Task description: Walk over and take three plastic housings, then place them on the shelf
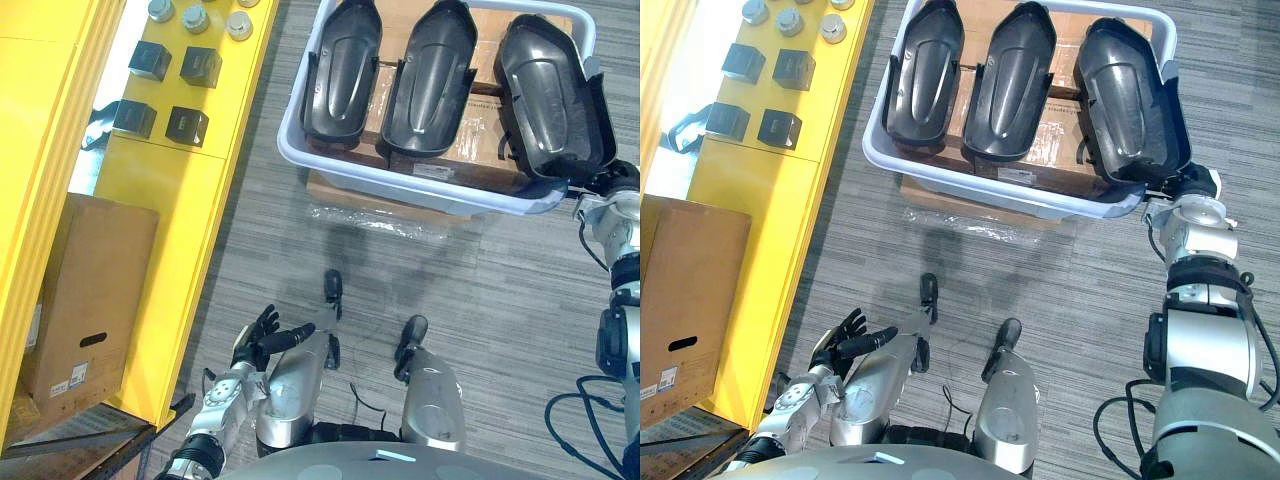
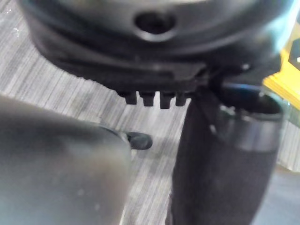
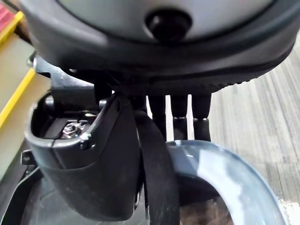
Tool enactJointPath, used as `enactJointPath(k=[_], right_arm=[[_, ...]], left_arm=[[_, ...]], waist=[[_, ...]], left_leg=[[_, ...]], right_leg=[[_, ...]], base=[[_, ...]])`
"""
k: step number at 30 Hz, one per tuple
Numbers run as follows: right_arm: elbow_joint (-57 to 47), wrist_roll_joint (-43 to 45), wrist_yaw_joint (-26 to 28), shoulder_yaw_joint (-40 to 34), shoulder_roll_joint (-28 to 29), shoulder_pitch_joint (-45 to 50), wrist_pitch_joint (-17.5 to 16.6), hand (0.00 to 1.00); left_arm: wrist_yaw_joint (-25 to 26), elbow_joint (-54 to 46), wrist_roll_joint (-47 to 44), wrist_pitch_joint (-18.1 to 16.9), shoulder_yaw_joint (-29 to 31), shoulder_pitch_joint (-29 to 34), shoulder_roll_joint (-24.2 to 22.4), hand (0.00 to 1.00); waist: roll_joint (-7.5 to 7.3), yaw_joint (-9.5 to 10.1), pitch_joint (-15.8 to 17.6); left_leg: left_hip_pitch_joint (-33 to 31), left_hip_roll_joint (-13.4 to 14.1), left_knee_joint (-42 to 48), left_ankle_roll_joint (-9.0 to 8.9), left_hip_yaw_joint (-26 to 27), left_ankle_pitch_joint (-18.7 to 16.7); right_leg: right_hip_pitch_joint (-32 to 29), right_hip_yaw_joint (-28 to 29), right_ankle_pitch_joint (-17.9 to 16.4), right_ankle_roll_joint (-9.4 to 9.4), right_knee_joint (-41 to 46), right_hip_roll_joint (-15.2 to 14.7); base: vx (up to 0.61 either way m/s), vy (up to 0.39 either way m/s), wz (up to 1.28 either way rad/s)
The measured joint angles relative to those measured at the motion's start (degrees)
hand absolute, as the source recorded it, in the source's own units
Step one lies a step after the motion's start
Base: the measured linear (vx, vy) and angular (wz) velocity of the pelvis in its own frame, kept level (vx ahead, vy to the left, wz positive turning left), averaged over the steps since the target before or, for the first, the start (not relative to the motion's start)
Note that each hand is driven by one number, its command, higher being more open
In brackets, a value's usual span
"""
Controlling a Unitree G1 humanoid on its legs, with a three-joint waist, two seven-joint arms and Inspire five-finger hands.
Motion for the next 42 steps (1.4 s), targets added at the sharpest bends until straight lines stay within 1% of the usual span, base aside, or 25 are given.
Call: enactJointPath(k=[1,3,8,9,10,13,14,17,20,22,24,26,29,35,36,42], right_arm=[[-0.29,0.0,0.0,0.0,0.01,0.25,0.0,0.0],[-2.04,-0.01,-0.01,-0.21,0.04,1.83,-0.04,0.0],[-2.77,-0.06,-0.32,-1.03,0.05,3.24,-0.04,0.0],[-2.76,-0.06,-0.32,-1.05,0.05,3.3,-0.04,0.0],[-2.66,-0.05,-0.32,-1.05,0.16,3.3,-0.03,0.0],[-0.2,-0.04,-0.31,-1.02,0.33,2.25,-0.05,0.0],[1.43,-0.04,-0.29,-0.97,0.34,1.17,-0.09,1.0],[5.49,0.01,-0.27,-0.95,0.34,-1.75,-0.18,1.0],[9.03,0.01,-0.5,-0.96,0.33,-3.7,-0.18,1.0],[10.3,-0.03,-2.43,-0.91,-0.07,-5.38,-0.19,1.0],[11.06,-0.02,-4.52,-0.89,-1.73,-7.79,-0.23,1.0],[12.36,-0.02,-5.3,-0.87,-2.51,-9.31,-0.95,1.0],[13.07,0.01,-6.36,-0.81,-2.89,-9.87,-1.6,1.0],[14.28,0.02,-9.54,0.1,-2.89,-10.62,-2.8,1.0],[14.28,-0.05,-9.98,0.09,-2.89,-10.84,-3.45,1.0],[11.44,-3.65,-9.82,0.67,-2.95,-11.75,-3.74,1.0]], left_arm=[[0.0,0.0,0.71,0.04,0.22,0.0,0.0,1.0],[0.02,0.06,1.09,0.06,0.47,0.01,0.01,1.0],[0.04,0.16,1.08,0.8,1.53,0.03,0.0,1.0],[0.13,0.26,1.02,0.79,1.76,0.03,0.0,1.0],[0.2,0.36,1.02,0.83,2.22,0.09,0.05,1.0],[0.3,0.47,1.0,0.78,2.47,0.1,0.38,1.0],[0.32,0.52,1.0,0.78,2.46,0.1,0.55,1.0],[0.58,0.58,0.87,0.72,2.44,0.1,0.88,1.0],[1.12,0.64,0.86,0.62,2.17,0.1,1.4,1.0],[1.29,0.74,0.86,0.57,2.09,0.09,1.72,1.0],[1.31,1.45,0.63,0.49,2.08,0.05,1.9,1.0],[1.38,2.13,0.52,0.56,2.01,0.03,2.2,1.0],[1.46,3.19,0.4,0.52,2.01,0.03,2.28,1.0],[1.45,3.36,0.41,-0.42,1.45,0.03,2.46,1.0],[1.45,3.36,0.41,-0.43,1.45,0.03,2.48,1.0],[1.41,3.3,0.36,-0.38,1.45,0.03,2.6,1.0]], waist=[[-0.38,-0.18,0.15],[-0.6,-0.42,0.15],[-0.87,-0.57,0.26],[-0.94,-0.54,0.29],[-0.94,-0.34,0.3],[-1.08,0.02,0.38],[-1.07,0.12,0.37],[-0.77,0.28,0.19],[-1.06,0.5,0.32],[-1.09,0.65,0.33],[-1.08,0.73,0.33],[-1.09,0.99,0.33],[-1.1,1.46,0.34],[-1.11,1.35,0.34],[-1.13,1.27,0.36],[-1.23,1.06,0.42]], left_leg=[[0.0,-0.15,0.01,0.0,0.03,0.0],[0.0,-0.65,0.03,0.0,0.27,0.0],[-0.15,-1.29,0.04,-0.02,0.21,-0.02],[-0.24,-1.35,0.0,0.04,0.18,-0.1],[-0.23,-1.15,-0.03,0.72,0.23,-0.87],[-0.37,-1.09,-0.16,0.71,0.22,-1.0],[-0.6,-1.04,-0.24,0.71,0.22,-1.0],[-2.35,-0.87,-0.24,0.94,0.12,-0.71],[-2.63,-0.98,-0.22,1.02,0.02,-0.65],[-3.27,-0.97,-0.2,1.02,-0.2,-0.64],[-4.29,-0.97,-0.06,0.89,-0.48,-0.51],[-4.44,-1.01,-0.05,0.89,-0.5,-0.5],[-4.54,-1.0,-0.02,0.9,-0.78,-0.5],[-4.89,-1.05,-0.02,0.89,-1.2,-0.46],[-5.01,-1.03,-0.02,0.86,-1.2,-0.39],[-5.08,-0.71,0.0,0.82,-0.71,-0.23]], right_leg=[[0.12,0.02,0.17,0.18,-0.29,-0.02],[0.44,0.27,0.94,0.83,-1.29,-0.19],[1.02,0.31,2.26,1.45,-2.76,-0.6],[0.96,0.31,2.27,1.47,-2.78,-0.65],[0.88,0.39,2.27,1.46,-2.9,-0.39],[0.69,0.5,2.39,1.3,-2.9,-0.25],[0.4,0.56,2.38,1.27,-2.88,-0.21],[-1.34,0.55,2.66,1.06,-2.76,-0.01],[-1.55,0.54,2.76,1.06,-2.74,-0.09],[-2.13,0.42,2.75,1.04,-2.59,-0.09],[-3.2,0.23,2.71,0.98,-2.31,-0.09],[-3.6,0.26,2.58,0.83,-1.76,-0.23],[-3.86,0.08,2.12,0.22,-1.11,-0.26],[-4.81,-0.13,1.02,-0.38,0.69,-0.58],[-5.14,-0.07,0.86,-0.4,1.09,-0.63],[-5.63,0.37,0.75,-0.44,1.52,-0.46]], base=[[0.05,-0.019,-0.05],[0.06,-0.016,-0.04],[0.02,-0.003,0.02],[0.0,0.0,0.0],[0.0,0.0,0.0],[-0.02,-0.011,-0.01],[-0.04,-0.026,-0.03],[-0.01,-0.034,-0.01],[0.04,-0.039,0.02],[0.04,-0.04,0.03],[0.04,-0.048,0.04],[0.06,-0.055,0.01],[0.06,-0.059,0.04],[0.05,-0.064,0.03],[0.03,-0.054,-0.01],[0.02,-0.049,-0.04]])
